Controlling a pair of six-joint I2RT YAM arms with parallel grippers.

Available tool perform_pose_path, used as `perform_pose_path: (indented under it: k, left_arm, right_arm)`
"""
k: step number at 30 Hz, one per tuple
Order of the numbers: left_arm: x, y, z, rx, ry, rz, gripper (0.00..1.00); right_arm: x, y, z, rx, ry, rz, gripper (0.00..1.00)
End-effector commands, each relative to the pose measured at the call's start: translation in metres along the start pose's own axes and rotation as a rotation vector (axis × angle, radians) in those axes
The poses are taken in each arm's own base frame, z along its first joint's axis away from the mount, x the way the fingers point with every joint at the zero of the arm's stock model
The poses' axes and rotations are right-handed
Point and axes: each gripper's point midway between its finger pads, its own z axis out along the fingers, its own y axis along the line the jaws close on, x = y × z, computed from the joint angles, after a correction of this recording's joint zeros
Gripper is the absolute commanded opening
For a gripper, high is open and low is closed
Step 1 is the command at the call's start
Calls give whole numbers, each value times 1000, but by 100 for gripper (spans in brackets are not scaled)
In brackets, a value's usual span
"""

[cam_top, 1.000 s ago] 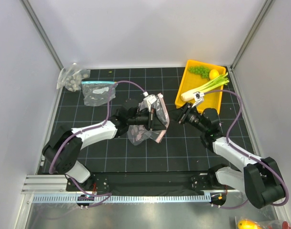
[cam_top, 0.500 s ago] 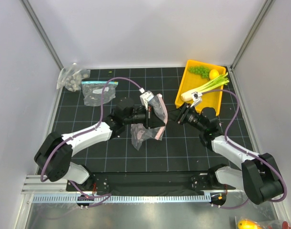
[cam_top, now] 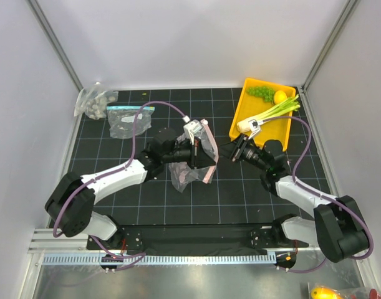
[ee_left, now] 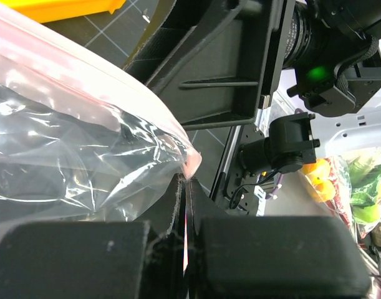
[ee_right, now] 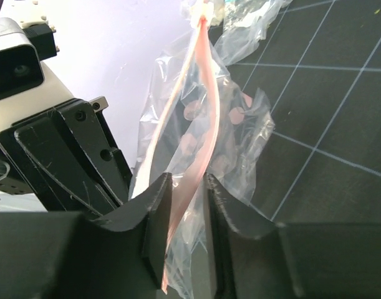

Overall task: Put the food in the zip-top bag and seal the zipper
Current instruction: Open the zipper of the food storage bag.

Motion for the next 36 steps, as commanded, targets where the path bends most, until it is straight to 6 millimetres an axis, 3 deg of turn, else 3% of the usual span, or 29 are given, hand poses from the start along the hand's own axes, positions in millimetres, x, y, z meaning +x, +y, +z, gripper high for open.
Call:
perform_pose_path:
  k: [1, 5, 6, 10, 12, 15, 20, 28, 29, 31, 36]
  left_arm:
    - [-11, -5, 1, -3, -23, 51, 0]
    - [-11, -3, 1, -16, -26, 52, 1]
    - [-12, -2, 0, -25, -27, 52, 1]
    - [-14, 5, -6, -129, -45, 88, 11]
    - [-16, 15, -10, -231, -42, 117, 24]
    - [-17, 12, -17, -330, -57, 159, 44]
    - [-21, 10, -29, -431, -64, 166, 55]
    - [-34, 9, -58, -522, -151, 196, 56]
    - [-36, 10, -62, -538, -166, 199, 56]
    - [-39, 7, -66, -543, -186, 207, 56]
    - [-39, 4, -69, -534, -195, 226, 43]
  right_arm:
    - [-16, 30, 6, -124, -18, -25, 32]
    - [-15, 32, 6, -139, -9, -25, 12]
    - [-15, 33, 6, -140, -10, -35, 2]
    - [-19, 28, 3, -90, -35, -73, 1]
    - [-22, 24, 1, -48, -49, -94, 1]
    - [-29, 4, -5, 112, -80, -152, 1]
    - [-30, -2, -9, 199, -93, -207, 1]
    - [-21, 9, -5, 277, -86, -354, 1]
    - [-10, 20, -1, 252, -65, -377, 1]
    - [-8, 29, 0, 244, -68, -431, 1]
    - [2, 51, 1, 202, -70, -497, 1]
